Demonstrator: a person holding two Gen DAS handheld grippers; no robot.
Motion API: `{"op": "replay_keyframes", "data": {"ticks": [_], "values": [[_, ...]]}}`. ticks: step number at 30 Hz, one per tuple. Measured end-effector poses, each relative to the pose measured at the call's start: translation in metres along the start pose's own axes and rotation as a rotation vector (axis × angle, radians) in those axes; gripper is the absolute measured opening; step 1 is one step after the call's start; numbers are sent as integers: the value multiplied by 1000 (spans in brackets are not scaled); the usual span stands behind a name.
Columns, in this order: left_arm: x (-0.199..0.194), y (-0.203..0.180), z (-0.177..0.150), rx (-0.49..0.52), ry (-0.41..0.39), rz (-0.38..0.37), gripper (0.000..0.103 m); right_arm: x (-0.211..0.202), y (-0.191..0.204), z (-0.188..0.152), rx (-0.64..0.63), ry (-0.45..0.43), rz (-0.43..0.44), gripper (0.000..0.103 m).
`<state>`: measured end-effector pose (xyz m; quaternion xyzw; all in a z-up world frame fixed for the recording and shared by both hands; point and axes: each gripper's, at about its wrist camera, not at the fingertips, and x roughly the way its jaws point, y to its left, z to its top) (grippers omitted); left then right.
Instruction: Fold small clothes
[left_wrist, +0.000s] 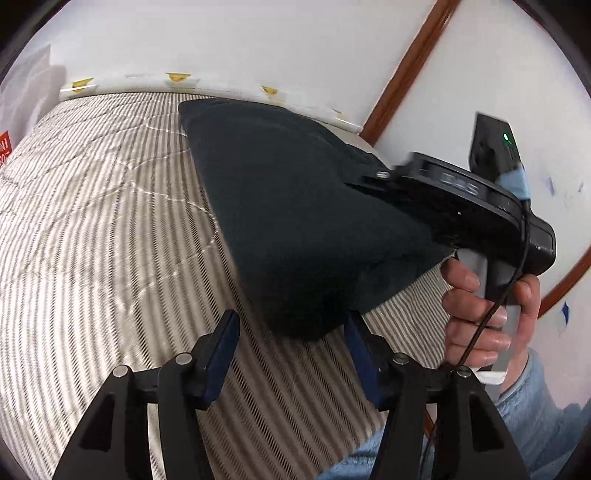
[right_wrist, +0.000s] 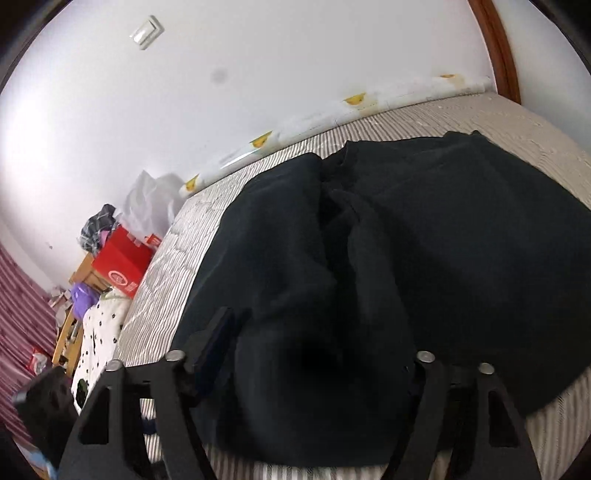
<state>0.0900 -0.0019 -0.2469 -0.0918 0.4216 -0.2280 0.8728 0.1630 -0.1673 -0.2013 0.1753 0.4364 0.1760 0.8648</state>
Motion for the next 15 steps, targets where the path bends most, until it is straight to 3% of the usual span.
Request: {"op": "replay_keyframes", "data": {"ticks": [3, 5, 11, 15], "values": [[12, -6, 6, 4, 22, 14, 56, -3, 7, 9, -76, -53, -40, 24], [17, -15, 9, 33, 36, 30, 56, -15, 6, 17, -123, -86, -31, 16], [33, -49, 18, 132, 51, 101, 56, -59, -31, 38, -149, -202, -150, 14], [41, -65, 28, 144, 51, 82, 56, -89, -67, 45, -120, -268, -230, 13]]}}
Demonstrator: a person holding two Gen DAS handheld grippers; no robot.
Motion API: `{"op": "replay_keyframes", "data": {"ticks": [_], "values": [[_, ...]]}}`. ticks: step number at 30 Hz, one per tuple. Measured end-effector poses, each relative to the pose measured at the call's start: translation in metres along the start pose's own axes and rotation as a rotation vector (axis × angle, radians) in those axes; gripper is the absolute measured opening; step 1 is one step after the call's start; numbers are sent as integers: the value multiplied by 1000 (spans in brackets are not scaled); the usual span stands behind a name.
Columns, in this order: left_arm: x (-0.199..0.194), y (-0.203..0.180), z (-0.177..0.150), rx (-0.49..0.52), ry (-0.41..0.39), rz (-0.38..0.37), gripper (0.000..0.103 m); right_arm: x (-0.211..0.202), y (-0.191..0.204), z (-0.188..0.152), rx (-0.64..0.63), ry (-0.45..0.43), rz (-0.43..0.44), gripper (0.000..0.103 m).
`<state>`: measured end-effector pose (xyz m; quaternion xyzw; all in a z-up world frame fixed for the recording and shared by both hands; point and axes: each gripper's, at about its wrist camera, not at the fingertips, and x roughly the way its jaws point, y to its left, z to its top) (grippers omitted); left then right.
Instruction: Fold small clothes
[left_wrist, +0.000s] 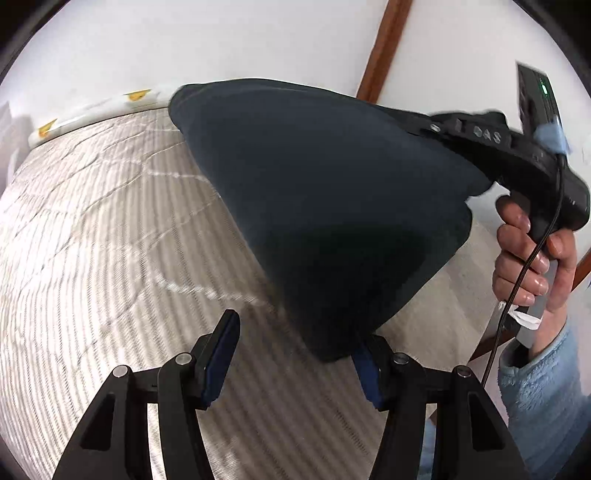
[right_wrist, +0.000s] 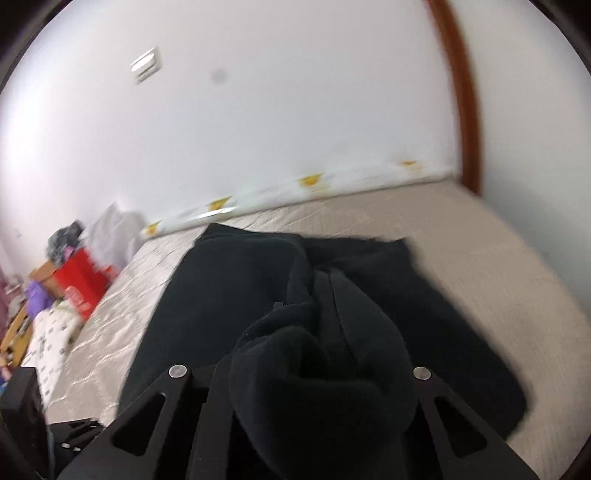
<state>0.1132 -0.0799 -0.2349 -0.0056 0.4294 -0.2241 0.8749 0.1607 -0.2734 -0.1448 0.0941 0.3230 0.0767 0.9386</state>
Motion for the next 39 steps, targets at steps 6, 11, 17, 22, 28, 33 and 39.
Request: {"op": "replay_keyframes", "data": {"ticks": [6, 11, 17, 22, 28, 33, 39], "values": [[17, -37, 11, 88, -9, 20, 59, -15, -74, -9, 75, 4, -100, 13], [21, -45, 9, 84, -15, 46, 57, -4, -97, -29, 116, 52, -102, 14], [13, -46, 11, 54, -56, 11, 36, -16, -105, -37, 102, 51, -160, 44], [2, -33, 12, 15, -99, -18, 29, -22, -114, -47, 107, 75, -233, 62], [-10, -18, 24, 2, -142, -33, 23, 8, -106, -44, 144, 131, -208, 22], [-21, 16, 39, -69, -177, -3, 20, 29, -69, -28, 80, 118, -220, 14], [-33, 72, 48, -122, -204, 58, 19, 69, -13, -3, 30, 128, -151, 14]]}}
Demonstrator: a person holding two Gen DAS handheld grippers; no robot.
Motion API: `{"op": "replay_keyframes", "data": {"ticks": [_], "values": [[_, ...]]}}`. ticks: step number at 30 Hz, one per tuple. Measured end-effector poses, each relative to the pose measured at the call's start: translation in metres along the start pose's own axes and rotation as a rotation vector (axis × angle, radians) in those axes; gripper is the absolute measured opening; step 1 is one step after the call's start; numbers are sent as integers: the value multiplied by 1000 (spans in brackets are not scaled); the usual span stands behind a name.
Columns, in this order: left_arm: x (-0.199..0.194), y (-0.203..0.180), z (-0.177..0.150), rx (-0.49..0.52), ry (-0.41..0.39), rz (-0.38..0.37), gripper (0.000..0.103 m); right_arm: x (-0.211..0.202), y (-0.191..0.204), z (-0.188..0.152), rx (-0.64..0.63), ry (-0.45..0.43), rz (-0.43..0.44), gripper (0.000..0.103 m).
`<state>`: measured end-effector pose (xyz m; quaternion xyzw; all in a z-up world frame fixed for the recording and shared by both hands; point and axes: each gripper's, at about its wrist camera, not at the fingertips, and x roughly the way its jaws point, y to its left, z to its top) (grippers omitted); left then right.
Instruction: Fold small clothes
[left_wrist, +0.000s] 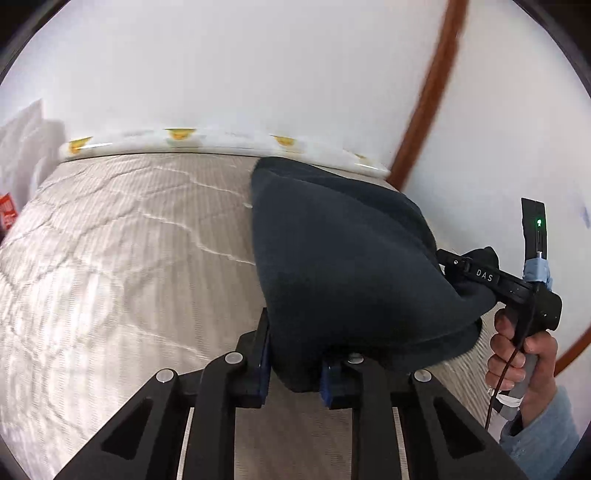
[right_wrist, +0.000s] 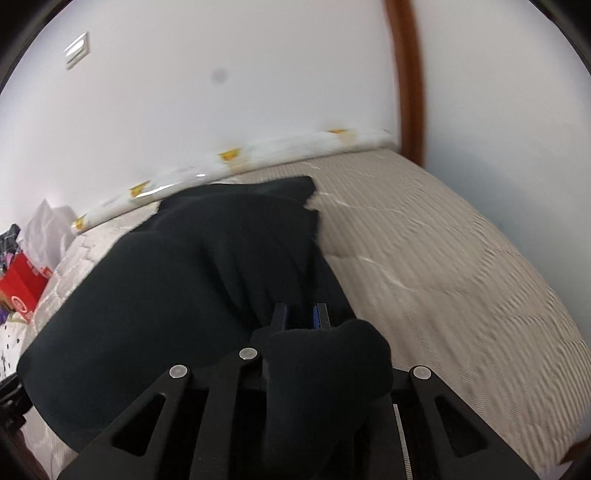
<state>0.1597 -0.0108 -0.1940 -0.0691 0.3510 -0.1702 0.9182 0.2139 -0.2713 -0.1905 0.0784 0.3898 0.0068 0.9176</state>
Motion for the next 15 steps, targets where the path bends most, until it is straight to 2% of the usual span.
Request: {"op": "replay_keyframes", "data": {"ticks": [3, 8, 11, 15], "values": [[-6, 27, 5, -37, -15, 44, 19, 18, 36, 9, -36, 14, 46, 14], [-22, 65, -1, -96, -27, 117, 18, 22, 83, 7, -110, 28, 123, 14], [-28, 76, -15, -115, -11, 136, 18, 9, 92, -4, -157, 15, 143, 14], [-29, 64, -31, -90, 2, 144, 18, -15, 73, -24, -168, 11, 143, 14]]}}
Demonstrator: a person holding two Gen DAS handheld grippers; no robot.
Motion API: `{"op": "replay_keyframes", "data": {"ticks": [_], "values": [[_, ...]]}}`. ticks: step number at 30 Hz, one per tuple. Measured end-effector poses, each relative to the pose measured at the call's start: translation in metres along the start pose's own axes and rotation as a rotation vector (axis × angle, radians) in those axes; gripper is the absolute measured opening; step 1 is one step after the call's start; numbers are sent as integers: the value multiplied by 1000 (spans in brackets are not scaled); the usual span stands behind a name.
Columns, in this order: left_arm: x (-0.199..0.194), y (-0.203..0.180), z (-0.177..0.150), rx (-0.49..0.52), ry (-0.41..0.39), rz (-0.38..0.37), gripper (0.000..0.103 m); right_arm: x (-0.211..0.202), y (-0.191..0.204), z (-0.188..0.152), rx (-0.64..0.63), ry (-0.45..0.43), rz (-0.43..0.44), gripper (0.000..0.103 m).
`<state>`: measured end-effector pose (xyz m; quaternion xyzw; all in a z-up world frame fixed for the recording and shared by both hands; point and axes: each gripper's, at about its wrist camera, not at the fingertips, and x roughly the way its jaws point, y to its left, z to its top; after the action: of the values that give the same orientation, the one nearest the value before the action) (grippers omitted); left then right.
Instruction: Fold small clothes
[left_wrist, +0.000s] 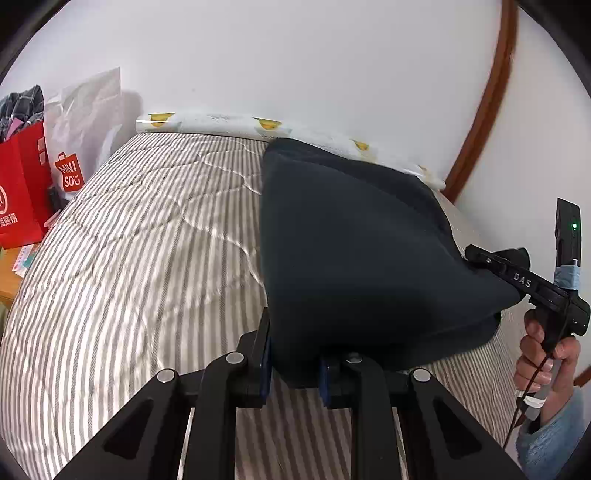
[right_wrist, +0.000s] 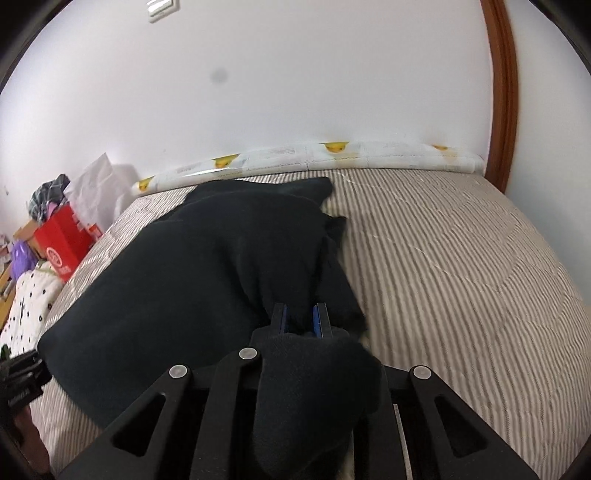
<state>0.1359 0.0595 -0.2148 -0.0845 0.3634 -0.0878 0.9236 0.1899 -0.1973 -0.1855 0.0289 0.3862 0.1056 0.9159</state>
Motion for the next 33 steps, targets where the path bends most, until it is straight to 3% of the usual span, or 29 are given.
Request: {"op": "replay_keyframes", "data": {"ticks": [6, 11, 17, 21, 24, 30, 31, 33], "values": [[-10, -28, -26, 68, 18, 5, 18, -7, -27, -27, 21, 13, -28, 18], [-18, -28, -31, 55, 62, -10, 20, -32, -45, -26, 63, 22, -52, 35], [-41, -22, -34, 46, 68, -52, 21, -68, -41, -9, -12, -43, -75, 39], [-66, -21, -35, 64, 19, -66, 22, -56, -29, 11, -43, -19, -31, 39], [-76, -20, -27, 82, -5, -61, 30, -34, -19, 22, -66, 30, 23, 39], [-71, -12, 2, 68, -28, -46, 32, 26, -7, 32, -44, 188, 40, 39], [-68, -10, 7, 60, -26, -49, 32, 33, -6, 30, -38, 206, 33, 37], [-57, -9, 14, 57, -11, -67, 36, 42, -3, 28, -41, 227, 52, 14]]}}
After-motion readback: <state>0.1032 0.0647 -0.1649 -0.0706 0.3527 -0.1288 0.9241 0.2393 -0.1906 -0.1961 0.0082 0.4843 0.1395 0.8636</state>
